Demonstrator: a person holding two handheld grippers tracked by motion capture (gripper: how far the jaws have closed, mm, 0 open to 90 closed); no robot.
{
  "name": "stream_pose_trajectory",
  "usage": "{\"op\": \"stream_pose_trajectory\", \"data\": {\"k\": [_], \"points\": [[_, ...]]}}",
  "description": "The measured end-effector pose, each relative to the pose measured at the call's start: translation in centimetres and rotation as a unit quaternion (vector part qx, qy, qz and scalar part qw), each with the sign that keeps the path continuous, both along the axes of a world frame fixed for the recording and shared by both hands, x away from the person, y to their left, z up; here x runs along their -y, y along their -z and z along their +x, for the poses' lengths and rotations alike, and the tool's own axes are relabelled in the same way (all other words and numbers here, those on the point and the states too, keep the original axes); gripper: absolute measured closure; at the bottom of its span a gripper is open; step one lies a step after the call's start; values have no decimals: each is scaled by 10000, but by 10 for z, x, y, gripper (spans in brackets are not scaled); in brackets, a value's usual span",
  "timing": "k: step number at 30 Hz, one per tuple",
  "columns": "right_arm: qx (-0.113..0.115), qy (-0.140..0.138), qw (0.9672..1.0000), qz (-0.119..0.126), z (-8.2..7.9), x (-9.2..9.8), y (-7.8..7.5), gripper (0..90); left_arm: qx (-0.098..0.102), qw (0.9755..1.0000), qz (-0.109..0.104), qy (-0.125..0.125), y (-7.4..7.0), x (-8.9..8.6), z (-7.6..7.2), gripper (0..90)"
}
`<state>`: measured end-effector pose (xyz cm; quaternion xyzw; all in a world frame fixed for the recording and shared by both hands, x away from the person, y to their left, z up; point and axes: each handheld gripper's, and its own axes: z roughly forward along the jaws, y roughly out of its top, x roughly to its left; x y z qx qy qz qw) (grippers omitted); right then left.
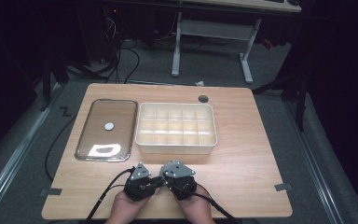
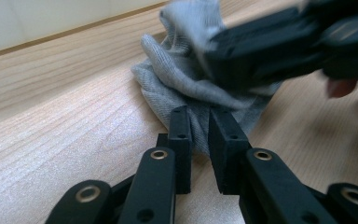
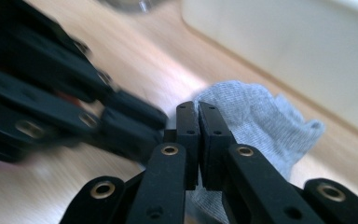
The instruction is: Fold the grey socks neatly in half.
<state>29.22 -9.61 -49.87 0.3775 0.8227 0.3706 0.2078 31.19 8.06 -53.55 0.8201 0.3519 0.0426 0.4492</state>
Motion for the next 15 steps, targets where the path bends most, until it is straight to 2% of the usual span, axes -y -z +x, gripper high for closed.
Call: {"op": "stream_pose_trajectory", "data": {"k": [3, 4, 6, 7, 9, 10, 11, 12, 13, 14, 15], "points": [[49, 4, 10000, 31, 1, -1, -3, 888, -112, 9999, -38, 108, 1, -1, 2, 773], [-28, 55, 10000, -6, 4, 0, 1, 888, -234, 9995, -80, 183, 1, -1, 3, 732], [-92, 79, 9999, -10, 6, 1, 5, 888, -290, 9991, -145, 255, 1, -4, 3, 651], [-180, 105, 9998, -11, 7, 2, 11, 888, -315, 9987, -294, 283, -3, -14, -1, 652], [-170, 103, 9998, -38, 7, 3, 12, 888, -239, 9988, -337, 250, -6, -20, -3, 699], [-204, 108, 9997, 1, 6, 5, 14, 887, 12, 9998, -204, 74, -10, -28, -4, 755], [-210, 105, 9997, 4, 6, 6, 15, 887, 99, 9999, -20, -5, -9, -28, -3, 783], [-227, 105, 9997, 20, 5, 6, 15, 887, 101, 9998, 155, 9, -6, -25, -1, 821], [-230, 90, 9997, 17, 5, 7, 16, 887, 90, 9996, 257, 60, -3, -21, -1, 847], [-230, 90, 9997, 17, 5, 7, 16, 887, 90, 9996, 257, 60, -3, -21, -1, 859], [-253, 77, 9996, 15, 5, 6, 18, 887, 152, 9990, 398, 146, -1, -15, -3, 880]]}}
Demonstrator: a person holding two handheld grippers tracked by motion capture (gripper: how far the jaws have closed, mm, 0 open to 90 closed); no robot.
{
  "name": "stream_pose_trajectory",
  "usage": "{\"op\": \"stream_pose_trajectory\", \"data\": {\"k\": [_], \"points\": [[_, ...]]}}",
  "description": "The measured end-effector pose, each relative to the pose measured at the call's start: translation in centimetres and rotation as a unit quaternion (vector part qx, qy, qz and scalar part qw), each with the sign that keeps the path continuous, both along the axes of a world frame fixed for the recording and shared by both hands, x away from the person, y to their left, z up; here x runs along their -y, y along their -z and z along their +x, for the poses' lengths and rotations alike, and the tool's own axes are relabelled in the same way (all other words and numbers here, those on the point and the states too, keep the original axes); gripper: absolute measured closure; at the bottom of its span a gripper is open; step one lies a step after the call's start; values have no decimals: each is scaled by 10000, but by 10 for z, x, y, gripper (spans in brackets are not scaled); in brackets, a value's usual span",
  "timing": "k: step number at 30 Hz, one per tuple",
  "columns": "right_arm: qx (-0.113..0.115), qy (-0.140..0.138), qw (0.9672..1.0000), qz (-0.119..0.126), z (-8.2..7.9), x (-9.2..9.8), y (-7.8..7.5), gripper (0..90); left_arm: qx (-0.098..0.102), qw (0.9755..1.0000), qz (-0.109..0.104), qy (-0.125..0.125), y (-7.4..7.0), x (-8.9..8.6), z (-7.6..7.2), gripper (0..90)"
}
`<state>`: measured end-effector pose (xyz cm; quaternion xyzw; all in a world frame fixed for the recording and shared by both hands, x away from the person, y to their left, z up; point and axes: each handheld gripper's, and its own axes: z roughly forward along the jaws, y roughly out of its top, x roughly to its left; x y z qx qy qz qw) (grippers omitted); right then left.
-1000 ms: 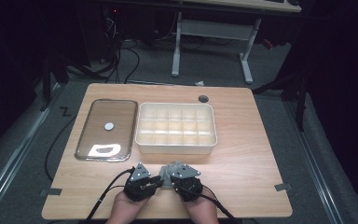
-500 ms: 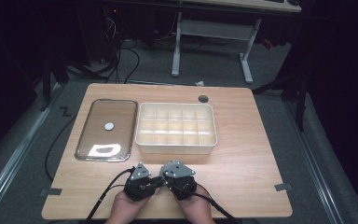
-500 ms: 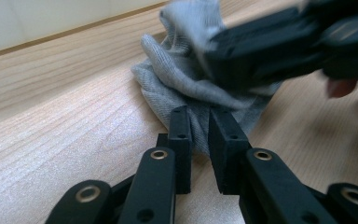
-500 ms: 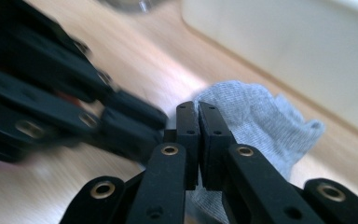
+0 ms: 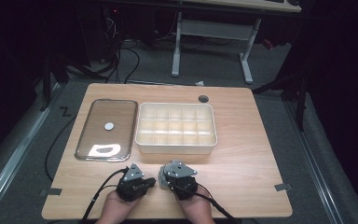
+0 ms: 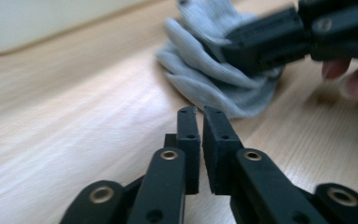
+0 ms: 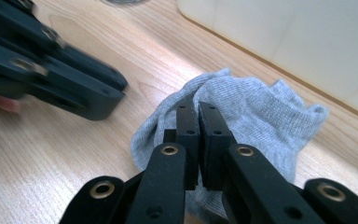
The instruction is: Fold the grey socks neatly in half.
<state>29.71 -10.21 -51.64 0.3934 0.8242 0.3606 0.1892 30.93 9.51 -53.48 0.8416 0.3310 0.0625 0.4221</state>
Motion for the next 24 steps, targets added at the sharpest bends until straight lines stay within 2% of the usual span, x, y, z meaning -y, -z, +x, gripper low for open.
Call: {"op": "stream_pose_trajectory", "data": {"k": [1, 4, 9, 15, 17, 19, 21, 24], "points": [[1, -5, 10000, -4, 0, 0, 1, 887, 172, 9998, 110, 21, 0, 6, -2, 891], [-51, -75, 10000, 17, 1, -3, 3, 887, 170, 9998, 98, 23, 0, 9, -1, 900], [0, -242, 9997, 96, -5, -9, -4, 888, 169, 9998, 99, 67, 0, 9, -1, 900], [-109, -232, 9996, 100, -7, -8, 6, 888, 105, 9999, 51, 122, 0, 8, -1, 900], [-111, -227, 9994, 249, -6, -5, 10, 888, 70, 9999, 22, 75, 0, 6, 0, 900], [-98, -241, 9993, 260, -6, -5, 11, 888, 45, 10000, -22, 14, 0, 3, 1, 888], [-77, -241, 9994, 247, -7, -6, 11, 887, 333, 9992, -194, -118, -6, -4, 3, 900], [-77, -229, 9994, 260, -8, -7, 12, 887, 585, 9973, -410, -195, -17, -6, 5, 900]]}}
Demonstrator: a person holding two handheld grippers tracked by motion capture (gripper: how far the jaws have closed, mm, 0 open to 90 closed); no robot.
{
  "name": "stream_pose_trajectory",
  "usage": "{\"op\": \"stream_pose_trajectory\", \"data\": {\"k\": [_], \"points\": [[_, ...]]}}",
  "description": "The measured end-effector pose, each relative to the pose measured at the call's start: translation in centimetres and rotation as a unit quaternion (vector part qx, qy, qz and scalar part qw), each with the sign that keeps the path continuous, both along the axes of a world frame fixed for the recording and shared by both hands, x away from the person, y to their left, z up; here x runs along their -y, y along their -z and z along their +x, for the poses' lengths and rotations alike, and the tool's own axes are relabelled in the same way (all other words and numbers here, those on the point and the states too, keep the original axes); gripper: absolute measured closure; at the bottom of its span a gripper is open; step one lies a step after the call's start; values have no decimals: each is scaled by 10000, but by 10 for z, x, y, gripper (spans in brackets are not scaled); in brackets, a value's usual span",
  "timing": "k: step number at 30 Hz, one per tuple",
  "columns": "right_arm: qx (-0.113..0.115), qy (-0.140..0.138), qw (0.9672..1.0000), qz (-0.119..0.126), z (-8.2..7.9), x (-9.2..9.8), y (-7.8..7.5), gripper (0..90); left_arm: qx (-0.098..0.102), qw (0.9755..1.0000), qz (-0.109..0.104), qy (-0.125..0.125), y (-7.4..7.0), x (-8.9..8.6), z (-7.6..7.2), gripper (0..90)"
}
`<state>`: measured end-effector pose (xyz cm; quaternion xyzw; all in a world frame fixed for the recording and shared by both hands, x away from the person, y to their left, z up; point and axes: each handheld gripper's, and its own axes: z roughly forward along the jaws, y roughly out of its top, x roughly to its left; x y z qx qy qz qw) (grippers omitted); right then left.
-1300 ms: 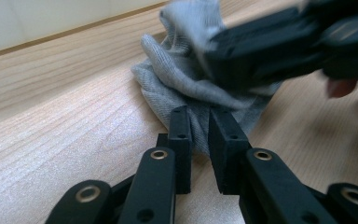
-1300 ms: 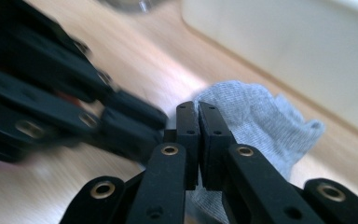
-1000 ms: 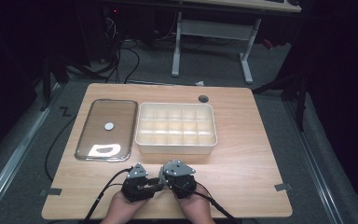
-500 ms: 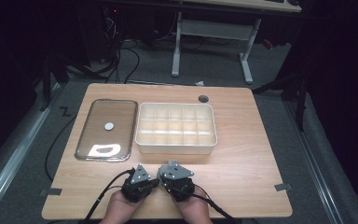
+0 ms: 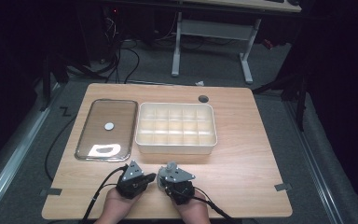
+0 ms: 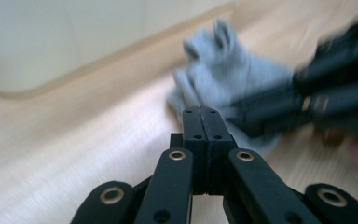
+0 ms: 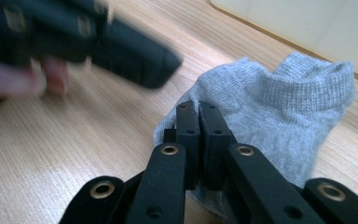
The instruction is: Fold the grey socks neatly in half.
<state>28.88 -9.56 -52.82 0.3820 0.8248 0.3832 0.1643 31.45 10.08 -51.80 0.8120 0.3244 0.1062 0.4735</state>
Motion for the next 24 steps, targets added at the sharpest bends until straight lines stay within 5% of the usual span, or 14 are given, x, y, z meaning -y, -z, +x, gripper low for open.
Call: {"op": "stream_pose_trajectory", "data": {"k": [5, 12, 13, 17, 21, 24], "points": [[4, -74, 9999, -67, -5, -7, -1, 886, 142, 9994, -139, 281, -7, 11, -3, 900], [70, -237, 9997, -68, -13, -14, 0, 865, -334, 9991, 104, 232, 13, 11, 11, 900], [58, -248, 9997, -57, -14, -15, 0, 845, -416, 9988, 10, 249, 15, 9, 13, 900], [65, -406, 9991, 66, -18, -10, -13, 820, -403, 9989, 8, 253, 16, 9, 13, 900], [366, -137, 9988, 282, -20, 8, -32, 818, -376, 9989, 51, 268, 16, 9, 13, 900], [312, 76, 9990, 322, -15, 21, -34, 815, -364, 9990, 51, 250, 16, 9, 13, 900]]}}
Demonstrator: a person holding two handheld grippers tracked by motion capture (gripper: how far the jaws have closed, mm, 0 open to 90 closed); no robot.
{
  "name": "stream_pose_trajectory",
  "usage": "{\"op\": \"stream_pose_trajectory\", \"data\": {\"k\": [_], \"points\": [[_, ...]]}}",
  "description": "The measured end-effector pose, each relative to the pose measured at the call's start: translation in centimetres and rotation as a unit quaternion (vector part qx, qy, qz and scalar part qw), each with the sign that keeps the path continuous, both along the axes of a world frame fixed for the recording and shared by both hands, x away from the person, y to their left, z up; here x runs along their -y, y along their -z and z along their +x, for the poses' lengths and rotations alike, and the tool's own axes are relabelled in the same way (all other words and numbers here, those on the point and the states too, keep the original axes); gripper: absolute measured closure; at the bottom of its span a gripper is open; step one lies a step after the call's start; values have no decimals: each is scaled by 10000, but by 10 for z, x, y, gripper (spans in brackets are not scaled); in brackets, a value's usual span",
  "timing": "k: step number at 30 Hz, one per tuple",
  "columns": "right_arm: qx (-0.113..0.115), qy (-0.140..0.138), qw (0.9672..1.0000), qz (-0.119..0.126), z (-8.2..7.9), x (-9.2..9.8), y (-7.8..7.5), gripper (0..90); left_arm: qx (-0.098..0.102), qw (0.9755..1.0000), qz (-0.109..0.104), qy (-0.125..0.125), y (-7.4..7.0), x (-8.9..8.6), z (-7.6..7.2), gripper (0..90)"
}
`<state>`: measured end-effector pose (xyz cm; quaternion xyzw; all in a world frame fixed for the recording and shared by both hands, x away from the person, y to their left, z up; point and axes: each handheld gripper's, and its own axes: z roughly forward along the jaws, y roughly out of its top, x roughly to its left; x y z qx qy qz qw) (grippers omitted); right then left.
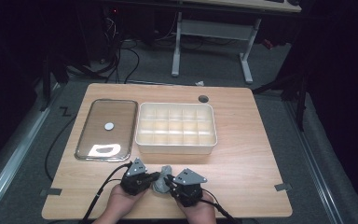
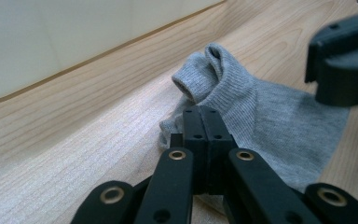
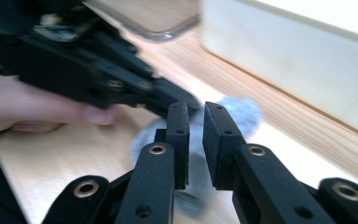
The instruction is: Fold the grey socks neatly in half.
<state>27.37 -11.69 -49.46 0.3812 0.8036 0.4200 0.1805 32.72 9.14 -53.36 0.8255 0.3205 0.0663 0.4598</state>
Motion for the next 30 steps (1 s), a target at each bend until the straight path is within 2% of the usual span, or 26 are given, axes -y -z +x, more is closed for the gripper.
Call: {"op": "stream_pose_trajectory", "data": {"k": [8, 9, 11, 14, 15, 18, 19, 22, 25, 27, 28, 29, 30], "points": [[-390, -29, 9987, -315, 4, -5, 26, 786, 18, 10000, 4, -15, 0, -1, 0, 900], [-390, -29, 9987, -315, 4, -5, 26, 786, 18, 10000, 4, -15, 0, -1, 0, 900], [-351, -8, 9990, -277, 3, -4, 31, 786, 164, 9998, 110, -12, -1, -3, -2, 900], [-419, -2, 9989, -211, 5, -3, 31, 789, 218, 9997, 111, -84, -4, -6, -5, 900], [-424, -5, 9989, -208, 5, -2, 32, 789, 250, 9997, 32, -74, -8, -7, -9, 891], [-413, -14, 9990, -179, 5, -2, 33, 792, 234, 9990, -382, 70, -18, -3, -19, 856], [-414, -8, 9990, -171, 5, -2, 33, 792, 224, 9989, -403, 114, -19, 1, -21, 855], [-401, -8, 9990, -177, 5, -2, 33, 793, 54, 9996, -217, 193, -11, 7, -21, 877], [-399, -3, 9991, -169, 5, -1, 33, 794, -65, 9995, 103, 280, -3, 8, -21, 900], [-409, -6, 9990, -160, 5, 0, 34, 795, 63, 9993, 221, 296, -1, 6, -23, 900], [-409, -6, 9990, -160, 5, 0, 34, 795, 63, 9993, 221, 296, -1, 6, -23, 900], [-394, -23, 9991, -176, 5, 1, 34, 796, 193, 9989, 306, 309, -1, 2, -24, 900], [-394, -23, 9991, -176, 5, 1, 34, 796, 193, 9989, 306, 309, -1, 2, -24, 900]]}}
